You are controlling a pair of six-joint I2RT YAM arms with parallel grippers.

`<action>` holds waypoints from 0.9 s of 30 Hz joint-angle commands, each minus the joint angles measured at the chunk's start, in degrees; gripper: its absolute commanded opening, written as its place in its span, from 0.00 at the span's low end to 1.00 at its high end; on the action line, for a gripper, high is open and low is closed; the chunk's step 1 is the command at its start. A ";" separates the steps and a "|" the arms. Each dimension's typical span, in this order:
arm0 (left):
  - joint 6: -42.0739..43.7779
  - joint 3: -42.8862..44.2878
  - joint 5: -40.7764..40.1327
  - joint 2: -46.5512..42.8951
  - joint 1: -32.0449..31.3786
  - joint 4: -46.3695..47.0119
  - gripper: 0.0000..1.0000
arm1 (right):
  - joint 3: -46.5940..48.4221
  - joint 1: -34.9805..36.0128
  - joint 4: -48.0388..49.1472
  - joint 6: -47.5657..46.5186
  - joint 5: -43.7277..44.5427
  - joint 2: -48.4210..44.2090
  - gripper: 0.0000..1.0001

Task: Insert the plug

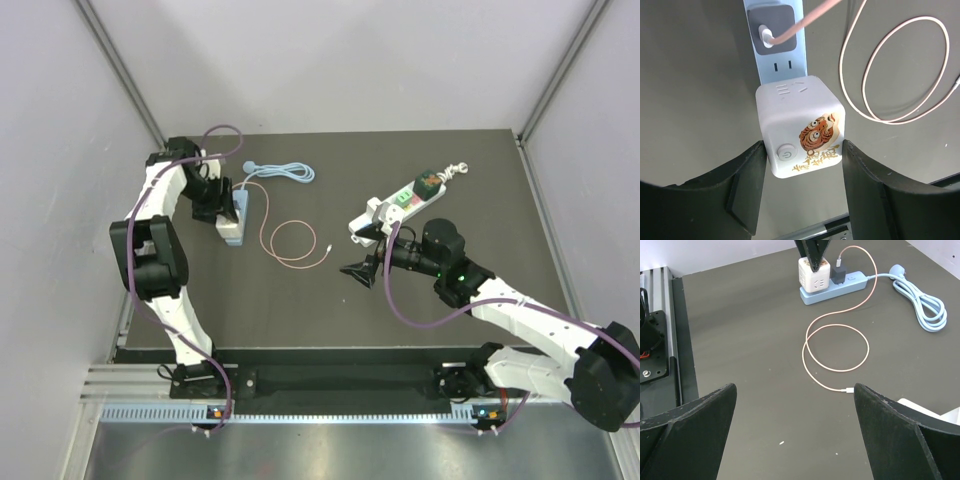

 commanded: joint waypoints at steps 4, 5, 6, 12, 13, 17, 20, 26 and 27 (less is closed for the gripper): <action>1.32 1.81 -2.44 4.88 -0.28 0.08 0.00 | 2.18 -0.13 1.18 -1.02 0.08 -0.85 1.00; 1.50 1.63 -2.52 5.06 -0.28 0.16 0.00 | 2.09 -0.13 1.18 -1.02 0.08 -0.85 1.00; 1.58 1.63 -2.96 5.32 -0.28 0.17 0.00 | 2.09 -0.13 1.27 -1.02 0.08 -0.85 1.00; 2.29 -2.75 -3.66 4.09 -0.19 2.62 0.00 | 2.35 -0.13 1.88 -0.85 -0.09 -0.06 1.00; 2.20 -4.33 -3.93 4.09 -0.28 2.97 0.00 | 2.36 -0.13 1.79 -0.84 -0.18 0.11 1.00; 2.82 -7.85 -5.42 3.83 -0.19 5.95 0.00 | 2.18 -0.13 1.71 -0.93 -0.09 -0.15 1.00; 2.90 -7.34 -5.42 4.61 -0.10 5.88 0.00 | 2.09 -0.13 1.53 -1.02 0.08 -0.41 1.00; 2.11 -6.72 -4.11 7.61 -0.19 6.05 0.00 | 2.18 -0.13 1.44 -1.11 0.26 -0.59 1.00; 1.94 -7.33 -4.28 7.17 -0.28 6.49 0.00 | 2.18 -0.13 1.53 -1.20 0.34 -0.50 1.00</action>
